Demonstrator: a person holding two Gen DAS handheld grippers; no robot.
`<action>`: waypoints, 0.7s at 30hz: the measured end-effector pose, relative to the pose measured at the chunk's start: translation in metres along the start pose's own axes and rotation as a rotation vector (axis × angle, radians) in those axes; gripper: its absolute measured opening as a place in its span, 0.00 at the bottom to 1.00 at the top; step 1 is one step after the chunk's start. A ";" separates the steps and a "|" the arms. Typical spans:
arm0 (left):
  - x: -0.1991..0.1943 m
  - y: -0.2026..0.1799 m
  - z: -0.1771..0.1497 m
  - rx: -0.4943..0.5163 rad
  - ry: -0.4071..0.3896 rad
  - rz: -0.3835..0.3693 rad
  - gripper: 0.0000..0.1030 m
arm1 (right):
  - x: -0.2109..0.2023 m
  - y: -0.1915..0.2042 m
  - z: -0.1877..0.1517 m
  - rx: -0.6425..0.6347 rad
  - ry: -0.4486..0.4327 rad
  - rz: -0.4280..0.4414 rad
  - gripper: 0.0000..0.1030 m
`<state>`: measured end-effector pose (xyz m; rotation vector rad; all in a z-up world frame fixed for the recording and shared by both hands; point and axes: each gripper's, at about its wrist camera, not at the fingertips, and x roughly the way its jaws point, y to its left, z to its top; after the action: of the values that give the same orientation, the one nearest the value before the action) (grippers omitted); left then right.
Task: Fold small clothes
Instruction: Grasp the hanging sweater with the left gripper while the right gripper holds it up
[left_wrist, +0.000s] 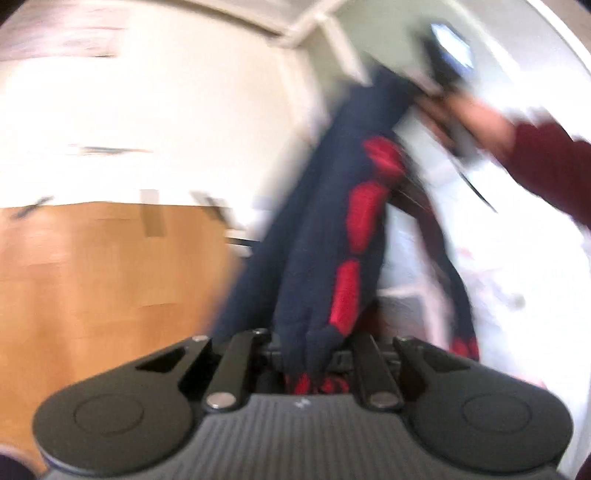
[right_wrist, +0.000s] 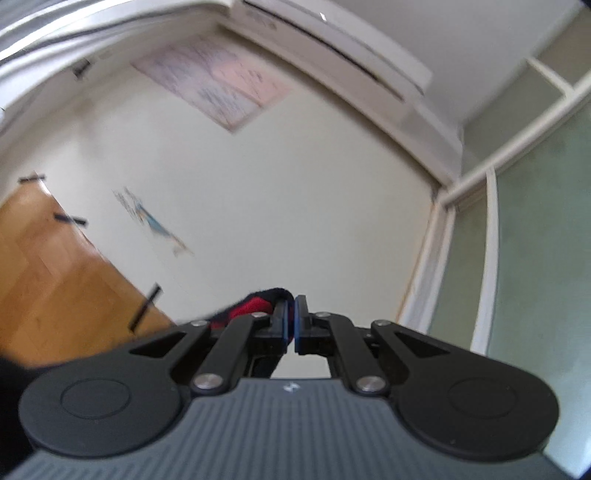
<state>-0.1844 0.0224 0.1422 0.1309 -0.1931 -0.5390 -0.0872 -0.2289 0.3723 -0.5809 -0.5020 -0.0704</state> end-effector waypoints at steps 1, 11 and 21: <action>-0.012 0.019 0.013 -0.036 -0.008 0.058 0.10 | 0.000 0.000 -0.004 0.007 0.004 0.005 0.05; -0.080 0.084 0.109 -0.065 -0.188 0.336 0.10 | -0.033 0.010 0.004 0.066 -0.059 0.108 0.05; -0.067 0.070 0.159 -0.035 -0.173 0.328 0.16 | -0.051 -0.033 0.020 0.204 -0.080 0.097 0.06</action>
<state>-0.2404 0.1049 0.2989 0.0166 -0.3657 -0.2266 -0.1477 -0.2494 0.3795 -0.4083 -0.5503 0.0956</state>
